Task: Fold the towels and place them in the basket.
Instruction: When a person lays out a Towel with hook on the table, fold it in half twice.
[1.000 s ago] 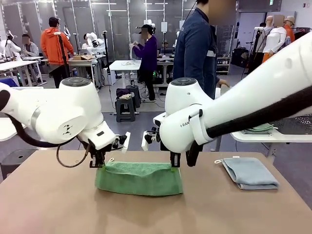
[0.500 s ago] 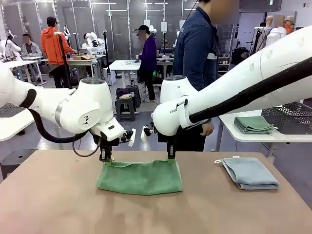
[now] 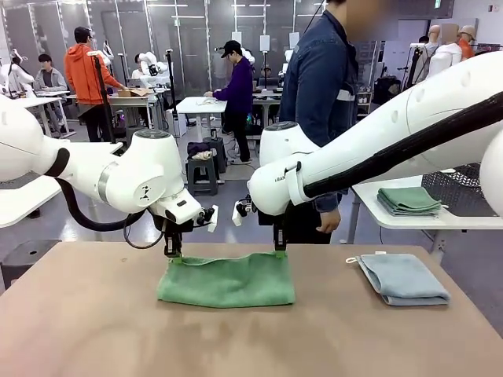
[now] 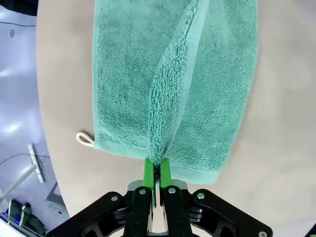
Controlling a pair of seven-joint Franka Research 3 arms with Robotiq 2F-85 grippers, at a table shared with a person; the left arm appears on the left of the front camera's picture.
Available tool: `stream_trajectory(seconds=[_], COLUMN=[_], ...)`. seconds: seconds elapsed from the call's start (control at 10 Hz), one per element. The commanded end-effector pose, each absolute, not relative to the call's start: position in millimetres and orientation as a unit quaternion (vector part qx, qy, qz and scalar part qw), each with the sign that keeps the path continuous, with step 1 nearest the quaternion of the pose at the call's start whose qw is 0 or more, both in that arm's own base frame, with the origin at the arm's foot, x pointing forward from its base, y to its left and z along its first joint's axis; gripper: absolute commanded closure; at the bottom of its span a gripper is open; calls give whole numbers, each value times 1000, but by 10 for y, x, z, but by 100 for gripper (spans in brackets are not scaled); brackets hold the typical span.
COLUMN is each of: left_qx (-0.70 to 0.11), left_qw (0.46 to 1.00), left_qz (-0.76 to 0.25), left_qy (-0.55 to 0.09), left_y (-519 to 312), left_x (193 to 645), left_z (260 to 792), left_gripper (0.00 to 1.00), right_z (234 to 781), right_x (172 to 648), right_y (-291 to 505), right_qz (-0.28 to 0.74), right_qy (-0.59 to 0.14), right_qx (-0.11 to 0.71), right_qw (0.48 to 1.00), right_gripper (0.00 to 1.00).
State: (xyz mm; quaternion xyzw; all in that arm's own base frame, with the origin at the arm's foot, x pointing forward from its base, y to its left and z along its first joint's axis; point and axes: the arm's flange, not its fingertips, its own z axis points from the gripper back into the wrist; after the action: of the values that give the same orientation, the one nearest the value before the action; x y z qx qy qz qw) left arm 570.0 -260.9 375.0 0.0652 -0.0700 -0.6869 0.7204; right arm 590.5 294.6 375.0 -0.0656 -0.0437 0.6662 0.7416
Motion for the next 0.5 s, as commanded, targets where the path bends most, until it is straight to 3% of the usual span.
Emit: stream_trajectory(seconds=[0.0,0.4], left_qx=[68,65], left_qw=[729,742], left_qz=[-677,-664], left_qy=[-73,-63], left_y=[-2595,-2532], left_x=[5798,5876], left_z=[3740,3611], left_gripper=[94,94], right_z=[3690,3595], right_x=[5997,6101], right_y=[2907,2845], right_qz=[657,645], right_qy=[-44,-45], right_qx=[-75,-76], right_qw=[749,759], right_gripper=[94,94])
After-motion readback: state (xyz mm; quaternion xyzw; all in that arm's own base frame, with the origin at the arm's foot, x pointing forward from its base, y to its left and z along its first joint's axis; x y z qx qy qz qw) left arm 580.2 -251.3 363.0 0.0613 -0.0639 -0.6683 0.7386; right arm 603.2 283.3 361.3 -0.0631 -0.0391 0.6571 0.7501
